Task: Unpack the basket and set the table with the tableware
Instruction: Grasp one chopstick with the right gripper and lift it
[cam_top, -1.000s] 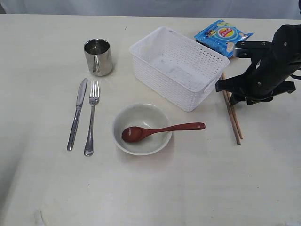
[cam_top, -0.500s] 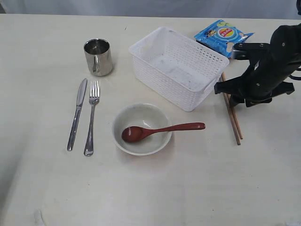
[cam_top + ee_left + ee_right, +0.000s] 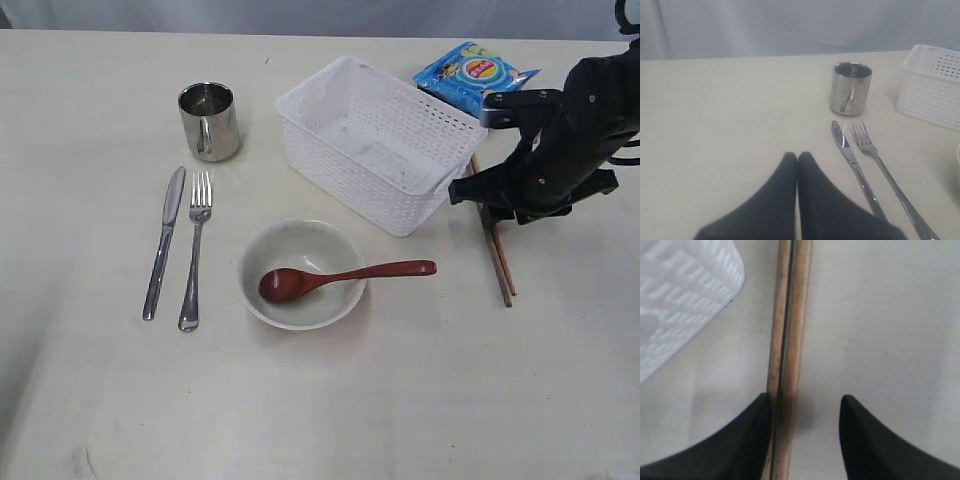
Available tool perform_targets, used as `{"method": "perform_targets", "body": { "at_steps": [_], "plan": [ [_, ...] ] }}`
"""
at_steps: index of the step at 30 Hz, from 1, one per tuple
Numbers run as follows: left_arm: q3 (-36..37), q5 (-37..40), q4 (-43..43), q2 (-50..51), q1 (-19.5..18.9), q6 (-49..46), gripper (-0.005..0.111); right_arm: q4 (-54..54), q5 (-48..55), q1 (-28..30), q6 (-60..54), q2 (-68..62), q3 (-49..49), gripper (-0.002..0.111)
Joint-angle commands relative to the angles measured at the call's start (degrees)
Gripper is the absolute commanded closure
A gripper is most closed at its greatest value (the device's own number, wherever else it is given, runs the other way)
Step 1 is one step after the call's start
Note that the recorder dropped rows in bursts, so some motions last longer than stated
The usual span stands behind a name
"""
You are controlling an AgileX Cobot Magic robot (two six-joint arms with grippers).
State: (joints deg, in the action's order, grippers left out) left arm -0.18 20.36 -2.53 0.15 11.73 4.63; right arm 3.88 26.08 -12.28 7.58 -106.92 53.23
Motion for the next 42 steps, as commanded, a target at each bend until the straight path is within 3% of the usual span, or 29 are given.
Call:
{"method": "perform_targets", "body": {
  "at_steps": [1,26,32,42],
  "plan": [
    [0.18,-0.61,-0.47,-0.15,0.29,0.24,0.107,0.74,-0.90,0.17,0.10,-0.10,-0.02,0.066],
    [0.18,-0.61,-0.47,-0.15,0.29,0.24,0.107,4.07,-4.15,0.17,0.38,-0.10,-0.02,0.066],
    [0.18,-0.61,-0.47,-0.15,0.29,0.24,0.107,6.77,-4.59,0.17,0.60,-0.10,-0.02,0.073],
    [0.18,-0.61,-0.47,-0.15,0.29,0.24,0.107,5.00,-4.15,0.17,0.60,-0.47,-0.02,0.073]
  ]
}}
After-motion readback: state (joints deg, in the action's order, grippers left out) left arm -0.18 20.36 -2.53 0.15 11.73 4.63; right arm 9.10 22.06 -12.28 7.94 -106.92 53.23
